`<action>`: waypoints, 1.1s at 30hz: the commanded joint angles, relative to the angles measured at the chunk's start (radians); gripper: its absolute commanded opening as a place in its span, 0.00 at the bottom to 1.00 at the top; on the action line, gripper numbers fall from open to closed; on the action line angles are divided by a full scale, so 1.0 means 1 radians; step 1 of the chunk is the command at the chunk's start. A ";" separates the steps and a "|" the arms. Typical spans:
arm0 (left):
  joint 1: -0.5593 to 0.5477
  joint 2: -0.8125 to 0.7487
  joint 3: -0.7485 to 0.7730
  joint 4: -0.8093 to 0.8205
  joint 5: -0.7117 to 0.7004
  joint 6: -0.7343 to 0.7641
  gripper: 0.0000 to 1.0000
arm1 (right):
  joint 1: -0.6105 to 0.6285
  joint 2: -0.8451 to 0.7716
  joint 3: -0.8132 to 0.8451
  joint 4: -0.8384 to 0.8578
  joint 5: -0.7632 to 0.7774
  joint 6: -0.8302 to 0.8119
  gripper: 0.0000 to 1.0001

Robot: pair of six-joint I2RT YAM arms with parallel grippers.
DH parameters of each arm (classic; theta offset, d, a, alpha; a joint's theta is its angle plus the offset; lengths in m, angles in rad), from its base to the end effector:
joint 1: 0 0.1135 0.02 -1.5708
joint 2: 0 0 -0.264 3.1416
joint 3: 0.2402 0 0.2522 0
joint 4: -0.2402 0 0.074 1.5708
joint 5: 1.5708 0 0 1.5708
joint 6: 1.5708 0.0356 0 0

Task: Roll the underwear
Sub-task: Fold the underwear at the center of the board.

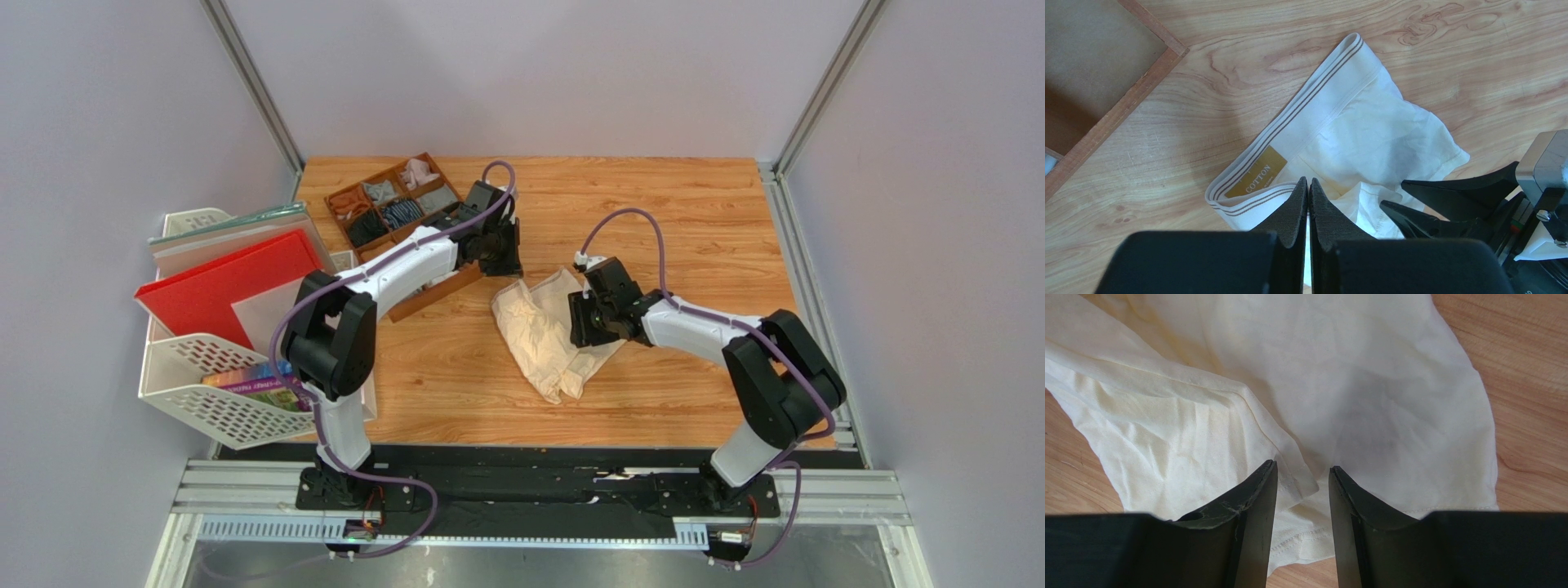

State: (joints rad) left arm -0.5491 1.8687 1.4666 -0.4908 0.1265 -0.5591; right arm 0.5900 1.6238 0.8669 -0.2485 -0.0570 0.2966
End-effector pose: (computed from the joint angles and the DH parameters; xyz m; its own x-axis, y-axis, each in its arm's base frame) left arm 0.3516 -0.2204 0.2401 -0.8737 -0.0823 -0.4795 0.1437 0.8979 -0.4160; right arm 0.2581 0.1752 0.1600 -0.8407 -0.2118 -0.4983 -0.3504 0.9144 0.2026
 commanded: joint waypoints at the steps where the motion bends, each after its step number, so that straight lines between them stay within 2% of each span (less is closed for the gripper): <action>1: -0.002 0.000 0.018 0.003 0.009 0.011 0.00 | -0.001 0.021 0.041 0.058 -0.027 -0.022 0.39; 10: -0.002 -0.006 0.020 0.000 0.004 0.014 0.00 | -0.002 0.033 0.044 0.037 -0.017 -0.014 0.28; 12: -0.002 -0.009 0.020 -0.002 0.002 0.016 0.00 | -0.002 0.025 0.049 0.017 -0.003 -0.013 0.22; 13: -0.002 -0.009 0.018 -0.003 -0.001 0.015 0.00 | -0.002 0.016 0.052 0.011 -0.001 -0.011 0.15; 17: 0.000 -0.019 0.018 -0.008 -0.011 0.018 0.00 | -0.002 -0.025 0.069 -0.026 0.006 -0.004 0.00; 33: -0.008 -0.094 -0.002 -0.032 -0.018 0.013 0.00 | 0.040 -0.355 0.063 -0.274 0.055 0.070 0.00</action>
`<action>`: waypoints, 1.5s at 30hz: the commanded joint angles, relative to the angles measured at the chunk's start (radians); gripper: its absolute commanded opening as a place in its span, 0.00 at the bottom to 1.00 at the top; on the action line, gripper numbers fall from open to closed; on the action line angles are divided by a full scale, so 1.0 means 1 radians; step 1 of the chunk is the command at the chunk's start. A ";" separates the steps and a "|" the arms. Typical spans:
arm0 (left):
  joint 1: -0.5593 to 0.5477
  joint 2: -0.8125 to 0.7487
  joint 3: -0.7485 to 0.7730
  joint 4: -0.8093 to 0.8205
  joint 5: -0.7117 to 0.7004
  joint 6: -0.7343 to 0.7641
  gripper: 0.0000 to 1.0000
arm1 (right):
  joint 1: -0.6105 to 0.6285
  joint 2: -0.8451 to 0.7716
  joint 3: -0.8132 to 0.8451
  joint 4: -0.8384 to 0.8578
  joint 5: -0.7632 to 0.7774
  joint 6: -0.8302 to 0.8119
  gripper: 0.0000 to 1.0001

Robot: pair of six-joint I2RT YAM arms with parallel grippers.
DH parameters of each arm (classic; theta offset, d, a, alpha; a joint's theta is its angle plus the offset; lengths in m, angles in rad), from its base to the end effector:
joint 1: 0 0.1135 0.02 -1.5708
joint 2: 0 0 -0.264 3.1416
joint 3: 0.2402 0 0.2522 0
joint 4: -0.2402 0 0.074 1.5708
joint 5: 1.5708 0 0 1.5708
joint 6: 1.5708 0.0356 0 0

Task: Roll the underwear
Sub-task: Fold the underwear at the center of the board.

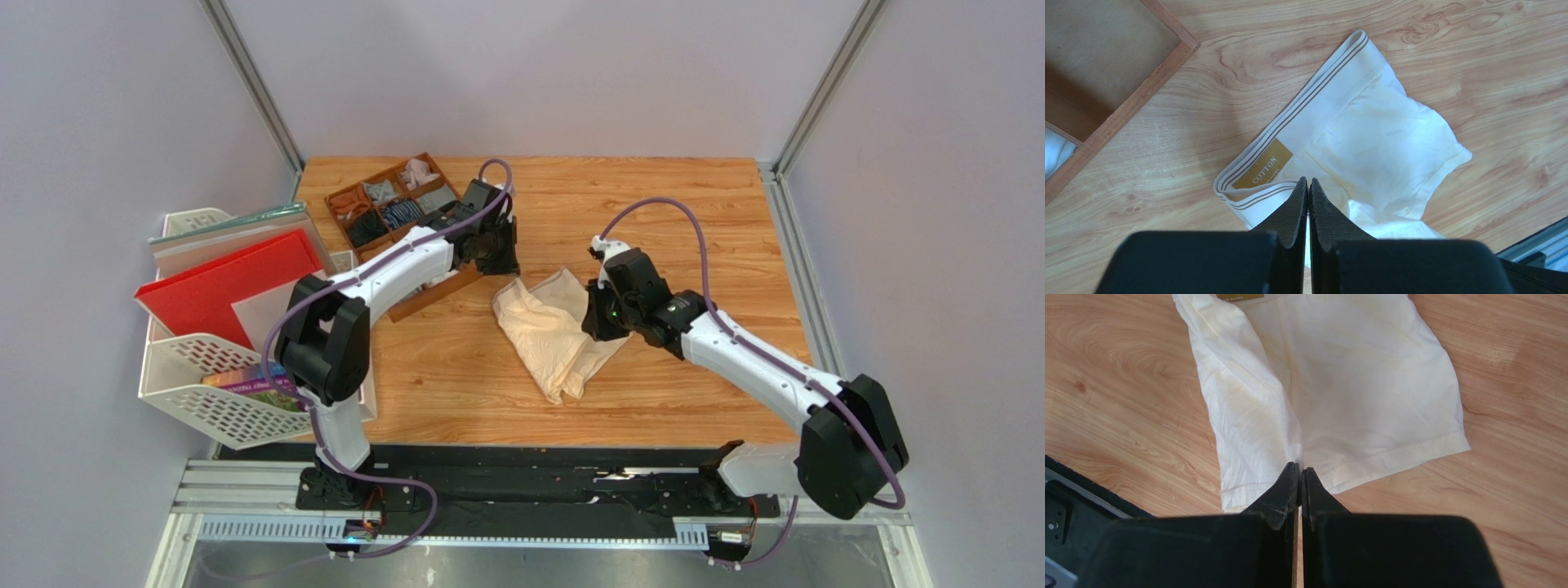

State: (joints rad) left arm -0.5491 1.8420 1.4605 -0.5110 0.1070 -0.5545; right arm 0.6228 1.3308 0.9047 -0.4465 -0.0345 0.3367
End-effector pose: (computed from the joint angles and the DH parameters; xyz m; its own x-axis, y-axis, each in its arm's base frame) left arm 0.3469 -0.2167 0.2472 -0.8680 -0.0826 -0.4897 0.1401 0.9053 -0.4011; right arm 0.2231 0.1617 0.2394 -0.7858 -0.1578 -0.5980 -0.3617 0.9016 0.2373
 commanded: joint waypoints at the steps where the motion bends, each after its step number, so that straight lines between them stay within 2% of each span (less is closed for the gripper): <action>1: -0.014 -0.066 0.015 -0.015 -0.001 0.007 0.00 | 0.008 -0.082 0.025 -0.086 0.065 0.030 0.00; 13: -0.051 -0.029 0.083 -0.032 0.008 -0.001 0.00 | 0.003 -0.168 0.062 -0.175 0.182 -0.008 0.00; 21: -0.052 0.022 0.164 -0.050 0.025 0.010 0.00 | -0.047 -0.127 0.143 -0.213 0.234 -0.059 0.00; 28: -0.054 0.089 0.215 -0.060 0.033 0.021 0.00 | -0.124 -0.067 0.138 -0.196 0.189 -0.088 0.00; 45: -0.054 0.227 0.323 -0.029 0.060 0.045 0.00 | -0.216 0.042 0.148 -0.146 0.220 -0.114 0.00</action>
State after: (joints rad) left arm -0.6006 2.0312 1.7061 -0.5621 0.1555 -0.5320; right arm 0.4328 1.3308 1.0161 -0.6395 0.1673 0.2497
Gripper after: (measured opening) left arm 0.003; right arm 0.003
